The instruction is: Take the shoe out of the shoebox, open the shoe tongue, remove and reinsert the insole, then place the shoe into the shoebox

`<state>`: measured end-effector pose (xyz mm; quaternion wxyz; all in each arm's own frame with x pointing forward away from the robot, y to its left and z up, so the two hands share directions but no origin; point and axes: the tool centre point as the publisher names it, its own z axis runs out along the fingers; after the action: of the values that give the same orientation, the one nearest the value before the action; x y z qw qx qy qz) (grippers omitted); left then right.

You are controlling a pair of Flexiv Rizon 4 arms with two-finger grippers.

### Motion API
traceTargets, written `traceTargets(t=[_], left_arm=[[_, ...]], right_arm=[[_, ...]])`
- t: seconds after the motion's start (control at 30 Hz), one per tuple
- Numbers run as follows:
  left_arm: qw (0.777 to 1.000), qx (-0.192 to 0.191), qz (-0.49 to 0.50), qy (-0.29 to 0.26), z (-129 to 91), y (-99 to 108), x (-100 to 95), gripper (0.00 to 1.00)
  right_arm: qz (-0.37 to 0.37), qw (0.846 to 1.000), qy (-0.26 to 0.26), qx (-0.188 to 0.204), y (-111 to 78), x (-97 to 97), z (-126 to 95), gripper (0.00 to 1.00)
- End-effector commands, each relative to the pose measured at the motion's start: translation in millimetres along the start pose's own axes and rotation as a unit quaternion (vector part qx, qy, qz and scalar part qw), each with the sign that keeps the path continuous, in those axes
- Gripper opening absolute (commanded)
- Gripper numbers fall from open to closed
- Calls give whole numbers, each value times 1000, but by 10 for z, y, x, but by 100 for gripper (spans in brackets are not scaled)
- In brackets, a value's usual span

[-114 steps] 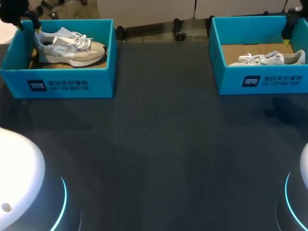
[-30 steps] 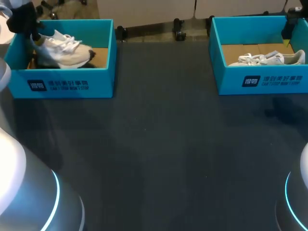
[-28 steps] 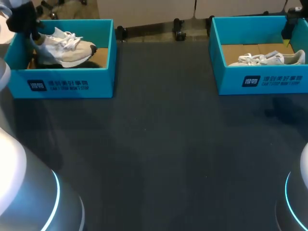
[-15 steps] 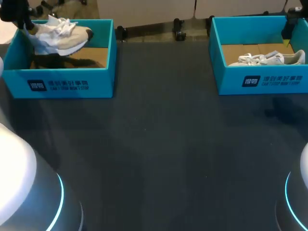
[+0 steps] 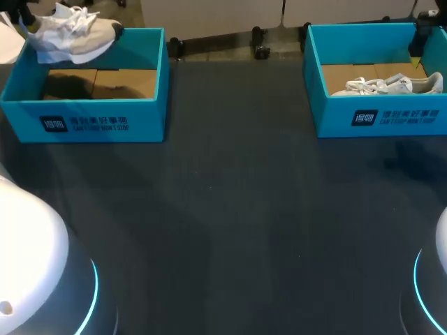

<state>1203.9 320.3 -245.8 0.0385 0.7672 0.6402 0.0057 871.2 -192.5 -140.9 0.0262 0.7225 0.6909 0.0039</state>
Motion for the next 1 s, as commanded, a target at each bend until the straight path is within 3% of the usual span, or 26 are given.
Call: traceTargets(t=[0.03, 0.13, 0.7, 1.0], left_arm=[[1000, -9, -1, 5, -256, -107, -21, 0], [1000, -19, -6, 10, -361, -120, -9, 0], [1000, -19, -6, 10, -361, -120, -9, 0], [997, -8, -56, 58, -534, -322, -187, 0]], right_arm=[[0, 1000, 0, 1, 4, 3, 3, 100], [0, 1000, 0, 1, 4, 3, 3, 100], [0, 1000, 0, 1, 4, 3, 3, 100], [0, 1000, 0, 1, 4, 3, 3, 100]])
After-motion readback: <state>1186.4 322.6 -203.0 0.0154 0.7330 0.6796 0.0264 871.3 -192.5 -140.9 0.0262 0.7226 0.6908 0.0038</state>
